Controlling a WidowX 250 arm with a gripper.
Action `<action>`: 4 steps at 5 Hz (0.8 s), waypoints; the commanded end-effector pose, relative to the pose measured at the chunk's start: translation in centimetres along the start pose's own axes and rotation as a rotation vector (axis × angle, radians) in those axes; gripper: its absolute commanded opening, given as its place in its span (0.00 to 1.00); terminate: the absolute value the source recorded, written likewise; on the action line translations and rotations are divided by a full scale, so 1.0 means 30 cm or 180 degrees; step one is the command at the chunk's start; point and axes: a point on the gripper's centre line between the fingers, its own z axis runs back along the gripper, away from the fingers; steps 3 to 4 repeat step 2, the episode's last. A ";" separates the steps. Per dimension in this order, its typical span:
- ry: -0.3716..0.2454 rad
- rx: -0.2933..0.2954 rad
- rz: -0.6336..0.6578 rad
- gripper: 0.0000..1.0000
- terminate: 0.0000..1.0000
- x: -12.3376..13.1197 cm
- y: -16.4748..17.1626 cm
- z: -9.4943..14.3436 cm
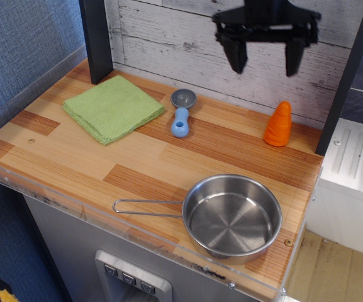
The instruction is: Take the carrot from the green cloth and place it on the right top of the table.
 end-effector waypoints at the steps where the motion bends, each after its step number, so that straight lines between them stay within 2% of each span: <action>1: -0.0168 -0.0046 -0.0013 1.00 0.00 -0.010 -0.009 0.070; 2: -0.0168 -0.0046 -0.0013 1.00 1.00 -0.010 -0.009 0.070; 4: -0.0168 -0.0046 -0.0013 1.00 1.00 -0.010 -0.009 0.070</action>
